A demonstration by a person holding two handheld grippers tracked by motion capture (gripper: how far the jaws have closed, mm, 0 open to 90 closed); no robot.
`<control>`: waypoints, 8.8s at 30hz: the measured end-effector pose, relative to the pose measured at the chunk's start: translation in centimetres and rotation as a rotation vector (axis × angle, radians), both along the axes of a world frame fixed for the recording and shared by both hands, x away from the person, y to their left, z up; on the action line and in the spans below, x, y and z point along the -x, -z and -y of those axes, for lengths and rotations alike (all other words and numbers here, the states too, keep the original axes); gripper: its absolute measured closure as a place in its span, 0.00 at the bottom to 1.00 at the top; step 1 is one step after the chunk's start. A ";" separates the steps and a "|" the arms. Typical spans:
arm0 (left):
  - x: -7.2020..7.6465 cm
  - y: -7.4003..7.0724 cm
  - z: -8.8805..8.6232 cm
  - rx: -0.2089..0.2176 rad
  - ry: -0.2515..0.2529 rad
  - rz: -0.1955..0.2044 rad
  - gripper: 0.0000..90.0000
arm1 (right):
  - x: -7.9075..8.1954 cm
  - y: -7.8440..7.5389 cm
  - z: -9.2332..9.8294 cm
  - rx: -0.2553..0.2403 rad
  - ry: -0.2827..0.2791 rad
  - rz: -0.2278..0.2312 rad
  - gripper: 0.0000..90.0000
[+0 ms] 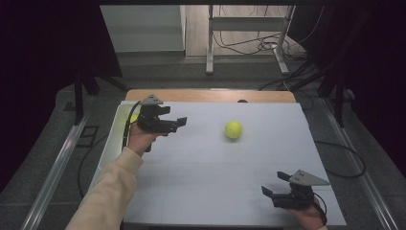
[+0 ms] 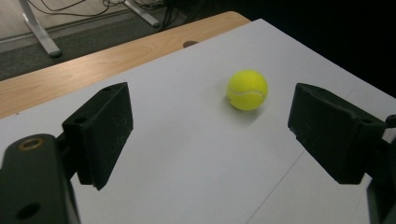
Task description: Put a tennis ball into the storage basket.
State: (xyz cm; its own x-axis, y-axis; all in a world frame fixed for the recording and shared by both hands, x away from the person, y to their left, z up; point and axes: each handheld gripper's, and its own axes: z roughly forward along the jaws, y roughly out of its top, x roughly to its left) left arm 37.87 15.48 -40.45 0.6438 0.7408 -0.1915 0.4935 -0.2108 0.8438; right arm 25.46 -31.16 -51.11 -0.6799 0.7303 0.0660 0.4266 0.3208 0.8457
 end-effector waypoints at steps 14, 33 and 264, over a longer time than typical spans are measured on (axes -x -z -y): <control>-0.5 0.8 1.8 -0.016 0.035 -0.025 0.16 | 0.0 0.0 0.1 0.003 0.000 0.001 0.16; -1.0 1.6 3.8 -0.018 0.072 -0.042 0.16 | 0.0 0.0 0.1 0.007 0.000 0.004 0.16; -10.8 11.2 20.2 -0.182 0.156 -0.190 0.21 | -0.5 0.1 0.5 -0.004 0.004 -0.011 0.16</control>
State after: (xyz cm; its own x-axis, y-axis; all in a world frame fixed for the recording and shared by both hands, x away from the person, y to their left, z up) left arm 48.63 -4.68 -51.63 0.7181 0.6687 -0.1927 0.5888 -0.4363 0.6804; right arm 25.91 -31.65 -51.20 -0.6764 0.7326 0.0766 0.4370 0.3154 0.8423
